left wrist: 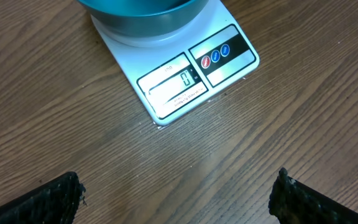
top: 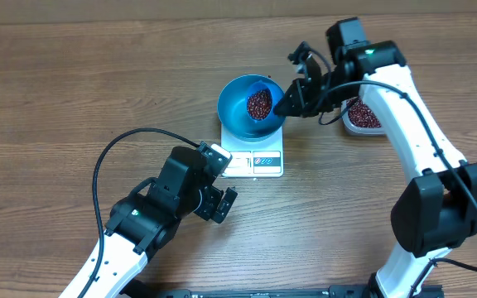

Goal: Scoop item into bowl and weigh 150g on scale
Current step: 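Carry the filled scoop left and pour beans into the teal bowl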

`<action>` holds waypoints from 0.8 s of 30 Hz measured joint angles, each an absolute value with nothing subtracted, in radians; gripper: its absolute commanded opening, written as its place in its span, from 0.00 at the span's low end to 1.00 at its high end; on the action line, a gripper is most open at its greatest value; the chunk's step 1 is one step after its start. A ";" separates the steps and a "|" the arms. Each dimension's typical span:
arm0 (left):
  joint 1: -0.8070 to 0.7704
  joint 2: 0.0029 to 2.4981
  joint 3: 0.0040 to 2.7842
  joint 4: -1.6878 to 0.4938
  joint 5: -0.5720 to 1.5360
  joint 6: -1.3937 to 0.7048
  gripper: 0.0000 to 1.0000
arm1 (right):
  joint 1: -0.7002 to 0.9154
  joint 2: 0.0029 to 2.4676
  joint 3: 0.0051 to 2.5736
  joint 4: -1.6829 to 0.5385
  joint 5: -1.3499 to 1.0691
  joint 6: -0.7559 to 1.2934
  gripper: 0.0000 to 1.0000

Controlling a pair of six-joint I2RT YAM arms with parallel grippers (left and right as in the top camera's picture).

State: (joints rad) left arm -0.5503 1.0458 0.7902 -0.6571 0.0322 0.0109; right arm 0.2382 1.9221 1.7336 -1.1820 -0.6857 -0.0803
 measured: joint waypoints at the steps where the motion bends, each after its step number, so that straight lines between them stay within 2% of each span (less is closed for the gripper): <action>1: -0.550 1.046 0.790 -0.657 0.032 0.011 1.00 | 0.253 1.922 1.734 -1.176 -0.654 -0.073 0.04; 24: -0.550 1.046 0.790 -0.657 0.032 0.011 0.99 | 0.595 1.921 1.821 -1.123 0.124 -0.004 0.04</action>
